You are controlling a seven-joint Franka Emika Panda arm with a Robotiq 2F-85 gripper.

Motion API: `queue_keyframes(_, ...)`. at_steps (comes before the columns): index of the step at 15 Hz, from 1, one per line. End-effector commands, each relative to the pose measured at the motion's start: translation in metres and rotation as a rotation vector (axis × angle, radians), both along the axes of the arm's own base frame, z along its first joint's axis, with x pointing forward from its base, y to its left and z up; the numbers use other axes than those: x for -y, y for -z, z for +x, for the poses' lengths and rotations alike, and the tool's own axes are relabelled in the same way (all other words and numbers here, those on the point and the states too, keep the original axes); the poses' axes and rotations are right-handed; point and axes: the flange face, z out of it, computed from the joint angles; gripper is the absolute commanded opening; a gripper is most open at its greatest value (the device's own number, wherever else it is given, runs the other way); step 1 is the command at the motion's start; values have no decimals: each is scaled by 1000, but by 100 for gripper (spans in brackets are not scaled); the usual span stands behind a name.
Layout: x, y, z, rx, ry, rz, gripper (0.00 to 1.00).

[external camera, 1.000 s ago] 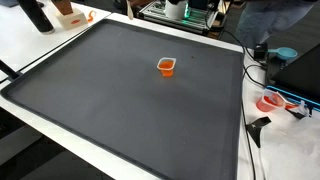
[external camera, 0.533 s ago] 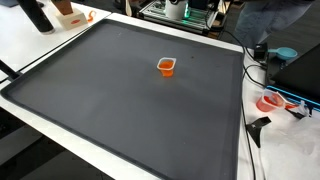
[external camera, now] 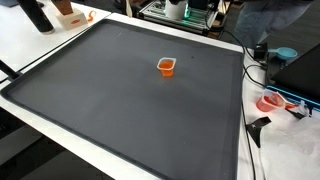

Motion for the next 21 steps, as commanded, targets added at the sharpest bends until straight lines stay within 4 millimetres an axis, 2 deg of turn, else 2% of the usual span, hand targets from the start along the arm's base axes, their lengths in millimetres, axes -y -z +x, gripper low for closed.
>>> queue_keyframes(1,2,1,0,-5,6,10,100)
queue_keyframes(2,1,2,0,-3,3,11,80)
queue_keyframes(4,2,2,-1,-3,7,15,68)
queue_keyframes(5,3,3,-1,-3,7,17,58)
queue_keyframes(10,1,3,1,-4,1,20,19)
queue_keyframes(13,1,5,1,-6,-1,28,1)
queue_keyframes(17,1,9,3,-16,-1,35,3)
queue_keyframes(18,-1,5,2,-13,9,17,12)
queue_keyframes(21,-1,7,2,-18,6,20,12)
